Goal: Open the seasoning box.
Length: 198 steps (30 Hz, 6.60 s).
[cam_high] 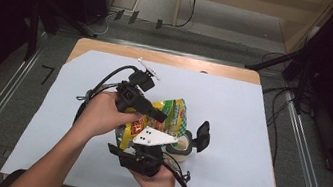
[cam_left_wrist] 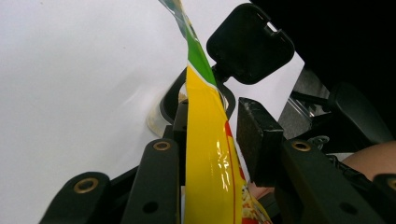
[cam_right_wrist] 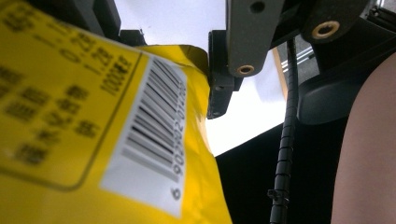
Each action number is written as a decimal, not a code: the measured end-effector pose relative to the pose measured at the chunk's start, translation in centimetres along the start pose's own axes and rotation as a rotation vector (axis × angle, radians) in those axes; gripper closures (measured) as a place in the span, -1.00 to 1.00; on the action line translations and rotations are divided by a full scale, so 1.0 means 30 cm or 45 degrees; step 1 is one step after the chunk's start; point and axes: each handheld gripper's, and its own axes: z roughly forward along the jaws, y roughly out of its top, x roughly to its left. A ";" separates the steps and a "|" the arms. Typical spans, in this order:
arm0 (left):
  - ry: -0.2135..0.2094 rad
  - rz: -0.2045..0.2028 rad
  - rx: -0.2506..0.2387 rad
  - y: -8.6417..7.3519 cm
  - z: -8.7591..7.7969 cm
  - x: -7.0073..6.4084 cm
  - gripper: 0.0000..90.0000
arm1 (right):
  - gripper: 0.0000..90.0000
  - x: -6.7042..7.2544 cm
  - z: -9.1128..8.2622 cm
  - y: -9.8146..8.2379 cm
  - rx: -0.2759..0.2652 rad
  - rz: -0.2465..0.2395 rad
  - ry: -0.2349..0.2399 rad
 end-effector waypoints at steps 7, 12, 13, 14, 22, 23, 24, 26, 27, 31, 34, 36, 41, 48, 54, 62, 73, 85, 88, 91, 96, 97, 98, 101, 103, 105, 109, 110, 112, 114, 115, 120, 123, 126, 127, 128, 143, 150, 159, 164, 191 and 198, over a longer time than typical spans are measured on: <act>0.007 0.002 -0.002 -0.001 0.002 -0.003 0.58 | 0.48 0.000 0.001 -0.001 0.003 -0.002 -0.004; 0.012 -0.004 -0.009 -0.001 -0.002 -0.008 0.59 | 0.48 0.002 -0.001 0.000 -0.005 -0.005 -0.001; 0.012 -0.005 -0.011 -0.001 -0.002 -0.009 0.60 | 0.48 0.003 -0.002 0.001 -0.008 -0.004 0.003; 0.013 -0.002 -0.012 -0.001 -0.002 -0.010 0.60 | 0.48 0.004 -0.002 0.001 -0.009 -0.003 0.005; 0.032 0.011 -0.009 -0.001 0.000 -0.020 0.60 | 0.46 0.002 -0.001 0.000 -0.011 0.006 0.008; 0.033 0.012 -0.008 -0.001 0.000 -0.021 0.60 | 0.46 0.002 0.000 -0.001 -0.009 0.012 0.009; 0.034 0.012 -0.008 -0.001 0.000 -0.022 0.60 | 0.46 0.002 0.000 -0.001 -0.009 0.015 0.009; 0.035 0.012 -0.007 -0.001 0.001 -0.024 0.61 | 0.46 0.001 -0.001 -0.001 -0.011 0.016 0.008; 0.035 0.012 -0.007 -0.001 0.001 -0.024 0.61 | 0.46 0.001 -0.001 -0.001 -0.011 0.016 0.008; 0.036 0.010 -0.007 -0.001 0.001 -0.024 0.61 | 0.46 0.001 -0.001 -0.001 -0.011 0.016 0.007; 0.036 0.010 -0.007 -0.001 0.003 -0.024 0.61 | 0.46 0.000 -0.001 -0.002 -0.011 0.014 0.005; 0.035 0.010 -0.006 -0.001 0.003 -0.024 0.61 | 0.46 0.000 0.000 -0.003 -0.009 0.012 0.005; 0.029 0.006 -0.003 -0.001 0.003 -0.024 0.61 | 0.46 0.000 0.000 -0.003 -0.009 0.010 0.004; 0.027 0.005 -0.001 -0.001 0.004 -0.025 0.61 | 0.46 0.001 -0.001 -0.003 -0.008 0.011 0.002; 0.027 0.005 -0.002 -0.001 0.005 -0.026 0.61 | 0.46 0.001 -0.001 -0.003 -0.007 0.013 0.001; 0.029 0.004 -0.001 -0.001 0.006 -0.026 0.62 | 0.46 0.002 -0.002 -0.003 -0.007 0.013 0.001; 0.026 0.002 0.001 0.000 0.006 -0.025 0.62 | 0.46 0.002 -0.002 -0.003 -0.005 0.014 0.000; 0.025 0.003 0.001 0.000 0.006 -0.025 0.62 | 0.46 0.003 -0.002 -0.003 -0.006 0.014 0.002; 0.024 0.002 0.001 0.000 0.006 -0.025 0.62 | 0.46 0.003 -0.002 -0.003 -0.006 0.013 0.002; 0.024 0.002 0.000 0.000 0.006 -0.025 0.62 | 0.46 0.003 -0.002 -0.003 -0.006 0.013 0.002; 0.025 0.003 0.000 0.000 0.006 -0.025 0.62 | 0.46 0.003 -0.002 -0.003 -0.005 0.012 0.002; 0.024 0.002 0.000 0.000 0.006 -0.025 0.62 | 0.46 0.003 -0.002 -0.003 -0.005 0.012 0.002; 0.023 0.004 -0.001 0.000 0.006 -0.026 0.62 | 0.46 0.004 -0.002 -0.003 -0.006 0.013 0.000; 0.022 0.005 -0.002 0.000 0.005 -0.026 0.62 | 0.46 0.003 -0.003 -0.002 -0.008 0.008 -0.001; 0.022 0.006 -0.002 0.000 0.005 -0.026 0.62 | 0.46 0.004 -0.003 -0.002 -0.010 0.007 -0.002; 0.022 0.005 -0.002 0.000 0.005 -0.026 0.62 | 0.46 0.004 -0.003 -0.002 -0.010 0.007 -0.002; 0.023 0.010 -0.002 0.000 0.004 -0.026 0.62 | 0.46 0.004 -0.003 -0.002 -0.011 0.006 -0.003; 0.023 0.010 -0.002 0.000 0.004 -0.026 0.62 | 0.46 0.004 -0.003 -0.002 -0.010 0.006 -0.003; 0.021 0.007 -0.003 0.000 0.005 -0.026 0.62 | 0.46 0.004 -0.003 -0.002 -0.010 0.007 -0.003; 0.022 0.007 -0.003 0.000 0.005 -0.026 0.62 | 0.46 0.004 -0.003 -0.002 -0.010 0.008 -0.002; 0.021 0.007 -0.003 0.000 0.005 -0.025 0.62 | 0.46 0.004 -0.003 -0.002 -0.008 0.008 -0.003; 0.023 0.008 -0.003 0.000 0.005 -0.026 0.62 | 0.46 0.003 -0.003 -0.002 -0.008 0.007 -0.002; 0.023 0.007 -0.003 0.000 0.006 -0.026 0.62 | 0.46 0.003 -0.003 -0.002 -0.008 0.007 -0.002; 0.022 0.007 -0.003 0.000 0.006 -0.026 0.62 | 0.46 0.003 -0.003 -0.002 -0.008 0.007 -0.001; 0.021 0.007 -0.003 0.000 0.005 -0.026 0.62 | 0.46 0.003 -0.003 -0.002 -0.006 0.007 -0.003; 0.022 0.007 -0.003 0.000 0.005 -0.026 0.62 | 0.46 0.004 -0.003 -0.002 -0.009 0.006 -0.002; 0.007 0.002 -0.009 0.002 0.005 -0.018 0.62 | 0.46 0.006 -0.006 0.001 -0.004 0.002 -0.006; 0.011 0.002 -0.008 0.002 0.008 -0.018 0.62 | 0.46 0.005 -0.007 0.001 0.000 0.007 -0.008; 0.015 -0.001 -0.004 0.004 0.010 -0.019 0.62 | 0.46 0.004 -0.007 0.000 -0.001 0.007 -0.010; 0.015 0.001 -0.004 0.004 0.011 -0.019 0.62 | 0.46 0.002 -0.007 0.000 -0.002 0.006 -0.009; 0.017 0.004 -0.005 0.004 0.013 -0.018 0.63 | 0.46 0.001 -0.006 -0.001 0.002 0.003 -0.014; 0.014 0.003 -0.006 0.004 0.013 -0.018 0.63 | 0.46 0.002 -0.008 0.000 0.005 0.002 -0.017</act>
